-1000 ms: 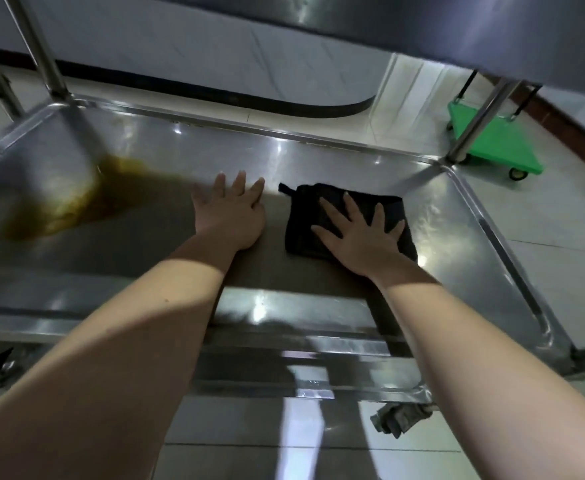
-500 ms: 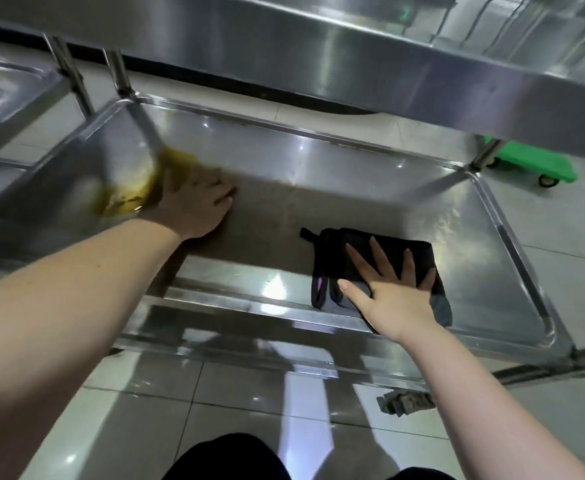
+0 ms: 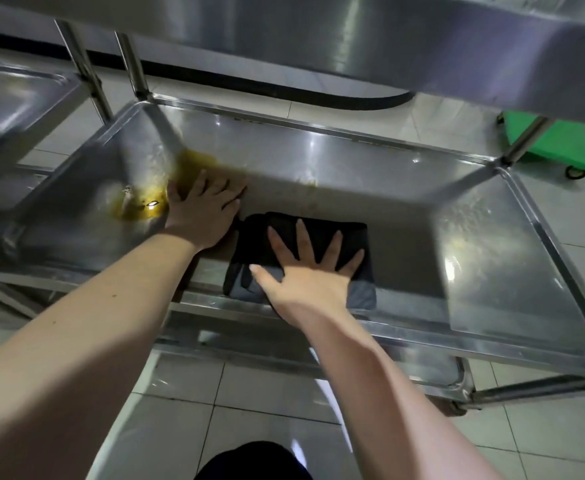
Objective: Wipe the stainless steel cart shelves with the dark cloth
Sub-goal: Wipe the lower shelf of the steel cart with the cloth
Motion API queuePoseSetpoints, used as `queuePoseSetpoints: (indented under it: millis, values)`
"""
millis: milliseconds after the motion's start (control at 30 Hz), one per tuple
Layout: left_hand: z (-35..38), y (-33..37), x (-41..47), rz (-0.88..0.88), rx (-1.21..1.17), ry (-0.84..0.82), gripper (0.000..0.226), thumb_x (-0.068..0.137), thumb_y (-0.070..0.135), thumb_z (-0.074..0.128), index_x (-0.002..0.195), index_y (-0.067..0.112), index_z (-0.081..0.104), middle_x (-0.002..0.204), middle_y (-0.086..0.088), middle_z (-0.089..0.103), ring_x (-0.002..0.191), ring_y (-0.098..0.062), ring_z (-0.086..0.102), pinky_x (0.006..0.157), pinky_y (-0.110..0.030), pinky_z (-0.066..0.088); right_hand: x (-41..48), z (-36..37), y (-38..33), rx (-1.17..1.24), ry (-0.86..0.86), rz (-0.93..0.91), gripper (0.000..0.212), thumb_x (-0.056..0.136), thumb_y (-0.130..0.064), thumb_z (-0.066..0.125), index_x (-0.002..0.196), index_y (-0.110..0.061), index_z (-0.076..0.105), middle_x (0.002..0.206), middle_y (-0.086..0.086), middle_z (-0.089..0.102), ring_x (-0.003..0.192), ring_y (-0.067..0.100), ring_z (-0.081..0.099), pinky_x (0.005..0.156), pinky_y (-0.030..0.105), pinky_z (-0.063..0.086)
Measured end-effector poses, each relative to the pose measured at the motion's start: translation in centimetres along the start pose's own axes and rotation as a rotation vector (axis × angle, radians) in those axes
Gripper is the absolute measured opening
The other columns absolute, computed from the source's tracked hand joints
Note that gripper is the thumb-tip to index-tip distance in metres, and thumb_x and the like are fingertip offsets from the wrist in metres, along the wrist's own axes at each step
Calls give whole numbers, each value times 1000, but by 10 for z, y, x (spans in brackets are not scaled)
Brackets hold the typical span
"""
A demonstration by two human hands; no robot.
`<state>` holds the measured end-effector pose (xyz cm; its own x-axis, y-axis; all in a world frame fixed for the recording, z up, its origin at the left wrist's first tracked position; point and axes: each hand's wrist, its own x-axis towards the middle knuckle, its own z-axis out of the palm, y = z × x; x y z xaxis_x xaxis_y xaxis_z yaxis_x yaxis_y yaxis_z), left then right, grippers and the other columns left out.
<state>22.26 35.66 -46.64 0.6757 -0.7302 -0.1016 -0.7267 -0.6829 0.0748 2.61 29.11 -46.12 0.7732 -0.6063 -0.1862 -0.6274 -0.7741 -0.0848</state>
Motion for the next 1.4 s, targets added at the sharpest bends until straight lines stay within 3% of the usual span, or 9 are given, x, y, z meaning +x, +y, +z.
queuePoseSetpoints:
  millis: [167,300,400,500,600,1033,1267,1400]
  values:
    - [-19,-2,-7,-20,-292,86,46,108,33,24,154,36,25,165,14,6,152,-14,-4,118,-58,-9,15,-17,13,114,-147,4,67,89,-79,21,148,-60,-3,161,-18,-20,144,43,-28,105,70,-23]
    - [-28,39,-31,91,-185,65,47,106,35,27,153,36,27,165,8,8,152,-19,3,121,-50,-4,57,-39,81,184,73,136,55,101,-58,24,154,-48,9,164,-16,-6,149,37,-17,113,66,-9]
    - [-14,91,-57,164,-150,31,51,105,43,27,155,37,18,166,7,6,152,-19,-3,120,-50,-8,86,-36,124,288,105,131,51,105,-45,27,155,-39,20,165,-10,8,151,34,-9,118,60,0]
    - [0,125,-68,125,-93,-41,59,99,62,18,154,47,2,165,8,-7,151,-20,-14,115,-57,-17,94,-25,135,240,102,70,49,105,-45,25,154,-42,21,165,-12,8,152,29,-4,119,58,-2]
    - [10,127,-60,95,-6,-63,68,90,78,12,150,54,-8,162,10,-20,150,-21,-19,112,-64,-16,97,-18,138,187,119,59,49,105,-45,22,154,-44,16,165,-14,5,152,28,-3,118,58,-2]
    - [0,88,94,100,58,70,67,92,75,11,152,49,0,166,2,-3,152,-26,-2,115,-66,3,104,-11,137,50,129,55,53,104,-51,17,155,-45,6,166,-10,-2,152,31,-5,118,60,-3]
    - [3,77,11,89,75,-44,70,87,80,4,149,54,-14,165,1,-16,151,-27,-13,115,-67,-5,95,-15,135,66,120,42,53,103,-54,21,154,-46,10,166,-11,2,151,35,-3,116,64,-4]
    - [-4,75,-38,80,88,-91,65,91,72,3,149,52,-16,163,-3,-20,150,-29,-18,114,-65,-13,89,-17,130,45,95,7,55,100,-61,21,152,-51,7,165,-13,-3,150,40,-7,114,67,-7]
